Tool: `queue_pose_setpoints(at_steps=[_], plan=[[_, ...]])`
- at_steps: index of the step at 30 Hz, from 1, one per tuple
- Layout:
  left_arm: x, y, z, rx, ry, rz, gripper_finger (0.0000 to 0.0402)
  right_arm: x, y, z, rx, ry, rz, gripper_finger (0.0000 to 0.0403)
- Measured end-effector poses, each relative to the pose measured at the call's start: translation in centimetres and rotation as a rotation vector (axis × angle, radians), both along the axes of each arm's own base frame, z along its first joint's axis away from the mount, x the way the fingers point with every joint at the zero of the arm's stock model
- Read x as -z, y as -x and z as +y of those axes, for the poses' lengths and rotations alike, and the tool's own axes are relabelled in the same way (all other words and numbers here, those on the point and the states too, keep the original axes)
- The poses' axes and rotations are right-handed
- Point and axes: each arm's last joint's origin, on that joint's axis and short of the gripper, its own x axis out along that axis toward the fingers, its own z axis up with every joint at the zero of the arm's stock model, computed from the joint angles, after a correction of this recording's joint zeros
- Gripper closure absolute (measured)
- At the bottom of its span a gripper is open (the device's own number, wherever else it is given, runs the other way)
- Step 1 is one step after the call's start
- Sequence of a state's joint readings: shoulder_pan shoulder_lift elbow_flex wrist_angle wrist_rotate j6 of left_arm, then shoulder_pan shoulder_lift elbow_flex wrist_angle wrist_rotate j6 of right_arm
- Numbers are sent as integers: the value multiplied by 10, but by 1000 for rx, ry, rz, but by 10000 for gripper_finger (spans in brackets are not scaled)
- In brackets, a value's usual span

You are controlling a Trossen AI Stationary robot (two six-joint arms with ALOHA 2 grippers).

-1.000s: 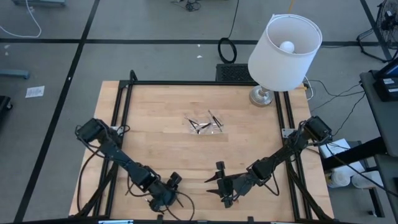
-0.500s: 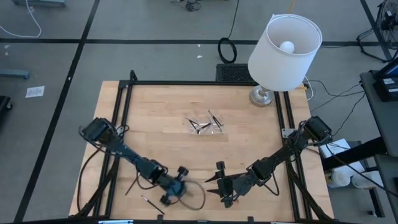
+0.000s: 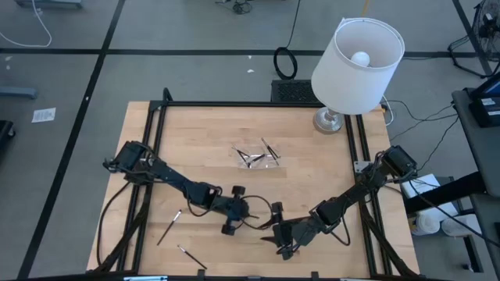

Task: Pick & Place Makeup Supplies
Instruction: Put the makeup brush into the transparent organizer

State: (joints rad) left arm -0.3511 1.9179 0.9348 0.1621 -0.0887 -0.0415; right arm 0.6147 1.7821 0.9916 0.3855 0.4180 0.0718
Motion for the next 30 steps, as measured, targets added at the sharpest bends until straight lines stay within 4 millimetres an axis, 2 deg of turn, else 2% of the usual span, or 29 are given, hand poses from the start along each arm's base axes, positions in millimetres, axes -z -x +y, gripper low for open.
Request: queue_pose_setpoints(at_steps=[4,10,16,23,27,30], plan=[[-2,-4,3,-16,50,-28,398,4,2,-1,10,7,38,243],[-4,-4,1,-30,97,-30,394,11,1,-11,75,-18,121,243],[-8,-6,-3,21,85,-79,393,11,-3,-18,125,-66,129,243],[-38,1,-5,31,109,-114,341,12,-6,-17,105,-154,137,243],[-60,20,-9,37,111,-54,321,27,-12,-18,125,-135,170,243],[-72,38,-18,53,61,-7,328,30,-25,-20,148,-150,162,243]])
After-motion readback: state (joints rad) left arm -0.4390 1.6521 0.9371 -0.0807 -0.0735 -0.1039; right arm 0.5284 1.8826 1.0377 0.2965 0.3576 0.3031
